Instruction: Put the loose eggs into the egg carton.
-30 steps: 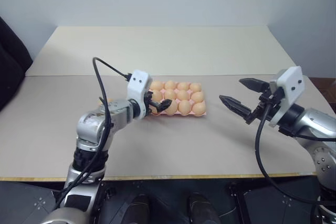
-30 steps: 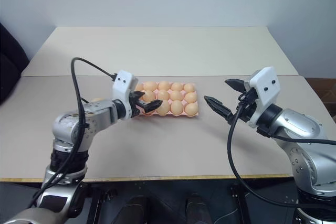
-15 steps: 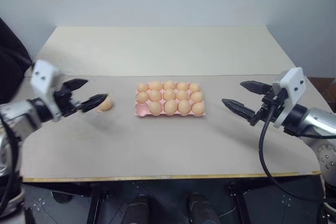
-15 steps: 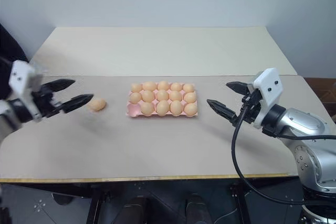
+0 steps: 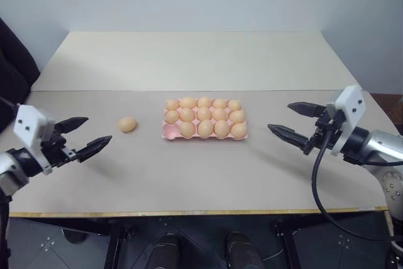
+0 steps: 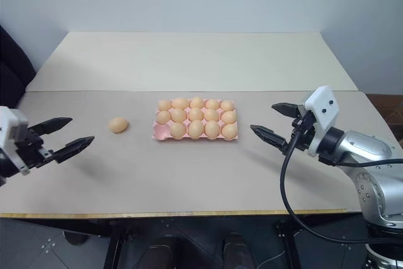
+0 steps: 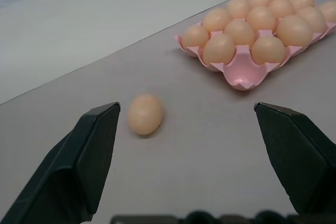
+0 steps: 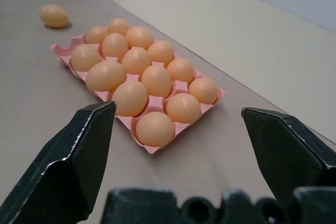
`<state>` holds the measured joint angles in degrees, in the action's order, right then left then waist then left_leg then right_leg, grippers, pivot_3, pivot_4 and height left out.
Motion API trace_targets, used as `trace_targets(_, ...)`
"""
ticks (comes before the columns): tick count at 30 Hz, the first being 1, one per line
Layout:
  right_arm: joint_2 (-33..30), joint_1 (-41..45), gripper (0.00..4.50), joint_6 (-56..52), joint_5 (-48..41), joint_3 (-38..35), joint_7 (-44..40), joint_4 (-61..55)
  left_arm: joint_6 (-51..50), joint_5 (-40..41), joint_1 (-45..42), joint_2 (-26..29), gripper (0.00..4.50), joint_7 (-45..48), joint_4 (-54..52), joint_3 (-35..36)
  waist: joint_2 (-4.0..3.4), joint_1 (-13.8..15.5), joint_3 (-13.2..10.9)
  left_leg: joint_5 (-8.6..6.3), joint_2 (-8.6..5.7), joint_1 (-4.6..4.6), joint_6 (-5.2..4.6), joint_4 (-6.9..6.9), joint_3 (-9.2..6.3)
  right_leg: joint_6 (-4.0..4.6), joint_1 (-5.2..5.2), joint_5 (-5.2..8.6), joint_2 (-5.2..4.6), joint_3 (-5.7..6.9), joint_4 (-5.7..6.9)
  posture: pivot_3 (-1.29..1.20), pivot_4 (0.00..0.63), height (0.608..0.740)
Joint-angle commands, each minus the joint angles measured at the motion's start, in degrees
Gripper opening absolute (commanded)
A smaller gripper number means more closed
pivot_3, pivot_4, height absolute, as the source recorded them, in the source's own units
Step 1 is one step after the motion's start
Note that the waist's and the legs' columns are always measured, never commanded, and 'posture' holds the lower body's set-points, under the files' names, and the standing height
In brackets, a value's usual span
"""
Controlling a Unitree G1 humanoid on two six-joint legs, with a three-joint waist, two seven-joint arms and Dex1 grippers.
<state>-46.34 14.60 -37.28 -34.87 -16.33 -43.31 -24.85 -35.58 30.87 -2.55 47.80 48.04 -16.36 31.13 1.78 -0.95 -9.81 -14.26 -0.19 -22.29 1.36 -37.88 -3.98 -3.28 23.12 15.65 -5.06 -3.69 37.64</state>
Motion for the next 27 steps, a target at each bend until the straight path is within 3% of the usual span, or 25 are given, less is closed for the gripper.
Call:
trace_targets(1,-0.8,1.7,4.5,1.2,0.0,-0.6,-0.1,-0.8,-3.4,-3.1,-6.2,-1.1,4.47,-8.4,0.3,-5.6,0.0,0.1,0.0,0.0,0.0,0.01,0.0,0.0,0.0,0.0,-0.02,0.0,0.0,0.0,-0.01,0.0,0.15,0.74)
trace_targets(6,-0.6,3.0,4.5,1.1,0.2,0.4,0.2,-0.9,-4.0,-10.1,-17.7,-6.3,4.47,-15.8,11.1,-17.1,0.04,0.2,0.0,0.0,-0.08,-0.02,0.0,-0.03,0.0,-0.01,-0.01,-0.01,-0.03,0.01,0.01,0.0,0.15,0.74)
trace_targets(14,-0.7,2.1,4.5,0.2,-0.6,-1.0,2.0,-3.4,5.5,-18.9,-29.7,-12.3,4.47,-17.0,36.1,-26.2,0.04,-0.2,0.0,0.01,-0.05,-0.1,0.0,-0.04,0.01,0.0,0.13,-0.01,0.02,-0.02,0.06,0.0,0.15,0.74)
trace_targets(17,-0.7,1.8,4.5,-0.3,-0.7,-1.8,3.4,-4.2,8.0,-20.4,-31.0,-12.7,3.87,-15.6,39.0,-27.9,0.04,0.0,0.0,0.01,-0.08,-0.11,0.0,-0.06,0.01,-0.01,0.11,-0.01,-0.01,-0.02,0.06,0.0,0.15,0.74)
trace_targets(23,-0.4,0.4,4.5,-1.8,-1.9,-3.7,5.6,-5.8,9.5,-19.3,-30.5,-12.5,1.99,-13.5,35.9,-26.3,0.05,0.0,0.0,0.01,-0.06,-0.11,0.0,-0.06,0.0,-0.01,0.1,-0.01,0.0,-0.02,0.07,0.0,0.15,0.74)
trace_targets(27,-0.3,-0.5,4.5,-2.0,-1.8,-3.9,6.0,-6.6,6.0,-14.0,-28.9,-13.0,1.9,-9.5,22.5,-25.3,0.05,0.0,0.0,0.01,-0.06,-0.14,0.0,-0.06,0.0,-0.01,0.11,-0.01,-0.01,-0.02,0.09,0.0,0.15,0.74)
